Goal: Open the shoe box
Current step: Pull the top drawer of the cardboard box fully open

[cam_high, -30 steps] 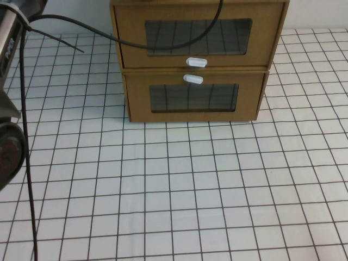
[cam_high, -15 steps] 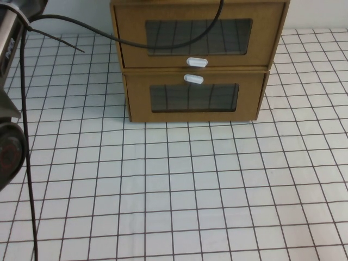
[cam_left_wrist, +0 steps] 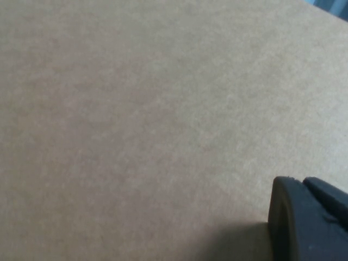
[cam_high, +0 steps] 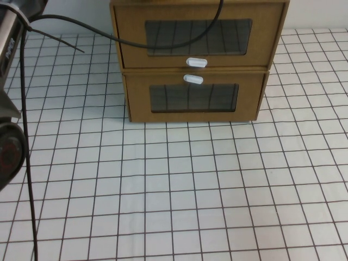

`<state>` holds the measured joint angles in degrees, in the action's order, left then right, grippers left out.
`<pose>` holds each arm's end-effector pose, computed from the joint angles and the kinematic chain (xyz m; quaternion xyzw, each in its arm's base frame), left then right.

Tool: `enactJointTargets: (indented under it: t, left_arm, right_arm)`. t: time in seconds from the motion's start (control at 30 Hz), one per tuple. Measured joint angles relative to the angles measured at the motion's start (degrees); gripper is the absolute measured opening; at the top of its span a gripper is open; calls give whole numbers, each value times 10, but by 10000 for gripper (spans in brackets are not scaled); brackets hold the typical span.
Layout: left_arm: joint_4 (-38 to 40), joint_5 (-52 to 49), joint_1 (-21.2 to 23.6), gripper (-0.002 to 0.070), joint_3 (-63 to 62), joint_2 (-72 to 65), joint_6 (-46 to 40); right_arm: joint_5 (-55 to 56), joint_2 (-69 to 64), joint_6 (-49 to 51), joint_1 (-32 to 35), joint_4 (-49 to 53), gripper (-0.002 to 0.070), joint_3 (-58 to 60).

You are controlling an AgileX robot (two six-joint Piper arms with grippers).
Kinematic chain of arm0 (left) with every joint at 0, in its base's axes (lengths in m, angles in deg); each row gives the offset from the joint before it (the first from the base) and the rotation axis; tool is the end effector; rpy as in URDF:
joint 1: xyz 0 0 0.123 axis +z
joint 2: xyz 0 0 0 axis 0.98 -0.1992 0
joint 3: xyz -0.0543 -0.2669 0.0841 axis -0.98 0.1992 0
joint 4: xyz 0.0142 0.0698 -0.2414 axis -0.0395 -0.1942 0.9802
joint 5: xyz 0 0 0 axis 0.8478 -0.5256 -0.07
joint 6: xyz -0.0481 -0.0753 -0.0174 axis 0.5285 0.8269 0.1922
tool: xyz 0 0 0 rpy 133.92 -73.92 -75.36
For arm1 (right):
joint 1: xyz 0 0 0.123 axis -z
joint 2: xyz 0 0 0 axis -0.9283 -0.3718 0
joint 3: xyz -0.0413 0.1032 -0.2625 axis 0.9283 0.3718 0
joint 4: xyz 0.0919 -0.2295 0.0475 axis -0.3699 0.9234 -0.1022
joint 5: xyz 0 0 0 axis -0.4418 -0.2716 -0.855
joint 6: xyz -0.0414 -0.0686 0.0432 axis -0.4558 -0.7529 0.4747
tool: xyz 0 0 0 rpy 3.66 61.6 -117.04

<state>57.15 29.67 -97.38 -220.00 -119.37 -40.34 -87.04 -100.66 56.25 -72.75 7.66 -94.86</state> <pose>0.4551 -0.2050 0.3920 0.3515 0.7778 -0.2596 0.4518 0.0871 0.0452 0.2730 0.0517 0.8137 0.3273 0.4775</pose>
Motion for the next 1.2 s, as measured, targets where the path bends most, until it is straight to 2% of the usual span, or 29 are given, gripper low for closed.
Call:
enactJointTargets:
  t: [0.3,0.43,0.57,0.7,0.9,1.03,1.2]
  left_arm:
    - [0,-1,0,-3,0,0,0]
    - [0,-1,0,-3,0,0,0]
    - [0,-1,0,-3,0,0,0]
    - [0,-1,0,-3,0,0,0]
    - [0,-1,0,-3,0,0,0]
    - [0,-1,0,-3,0,0,0]
    - [0,-1,0,-3,0,0,0]
  right_arm:
    - [-119,-265,-119,-7,45,-13,-186]
    - [-110,-364,-119,-72,91,-13,-264]
    - [-91,-434,-56,-171,215,-13,-335]
    - [-82,-501,70,-274,418,-13,-410]
    - [-49,-580,288,-396,819,-13,-446]
    - [-21,-628,429,-423,1046,-13,-447]
    - [8,-679,556,-427,1261,-13,-447]
